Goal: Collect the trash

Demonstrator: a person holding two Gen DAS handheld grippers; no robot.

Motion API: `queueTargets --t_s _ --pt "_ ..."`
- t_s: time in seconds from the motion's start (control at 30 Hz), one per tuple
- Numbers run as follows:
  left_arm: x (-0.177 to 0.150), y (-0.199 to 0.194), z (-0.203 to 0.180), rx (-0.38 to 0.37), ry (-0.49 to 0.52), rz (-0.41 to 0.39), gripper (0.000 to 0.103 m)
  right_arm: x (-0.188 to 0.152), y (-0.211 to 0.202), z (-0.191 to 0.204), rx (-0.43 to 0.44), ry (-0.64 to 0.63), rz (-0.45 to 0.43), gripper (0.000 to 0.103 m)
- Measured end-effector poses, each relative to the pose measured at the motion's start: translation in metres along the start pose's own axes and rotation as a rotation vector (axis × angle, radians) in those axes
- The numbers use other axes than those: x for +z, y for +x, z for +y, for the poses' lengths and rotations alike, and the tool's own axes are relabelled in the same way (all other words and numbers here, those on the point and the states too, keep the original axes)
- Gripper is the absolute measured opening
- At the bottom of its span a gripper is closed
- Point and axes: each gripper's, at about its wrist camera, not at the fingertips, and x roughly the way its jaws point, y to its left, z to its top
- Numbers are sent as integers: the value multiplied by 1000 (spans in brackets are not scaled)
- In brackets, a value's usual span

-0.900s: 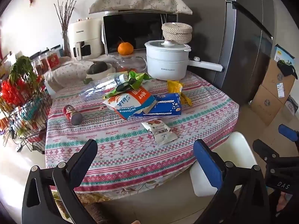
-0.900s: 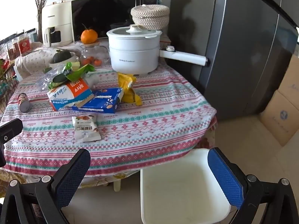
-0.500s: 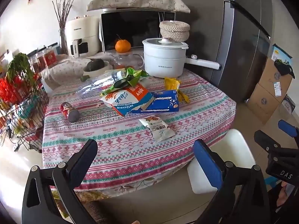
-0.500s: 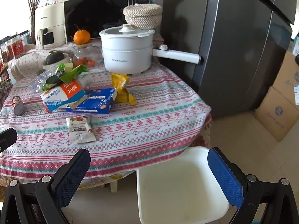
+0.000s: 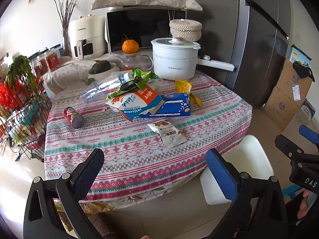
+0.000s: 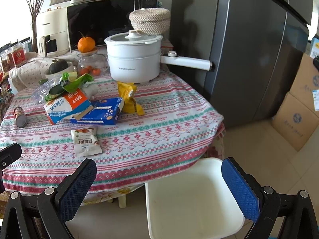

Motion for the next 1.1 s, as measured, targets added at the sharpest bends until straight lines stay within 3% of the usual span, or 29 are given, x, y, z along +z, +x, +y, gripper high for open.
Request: queueTargets --t_s 1.1 --pt "0 1 -1 1 -2 -1 103 -1 1 3 1 5 -2 103"
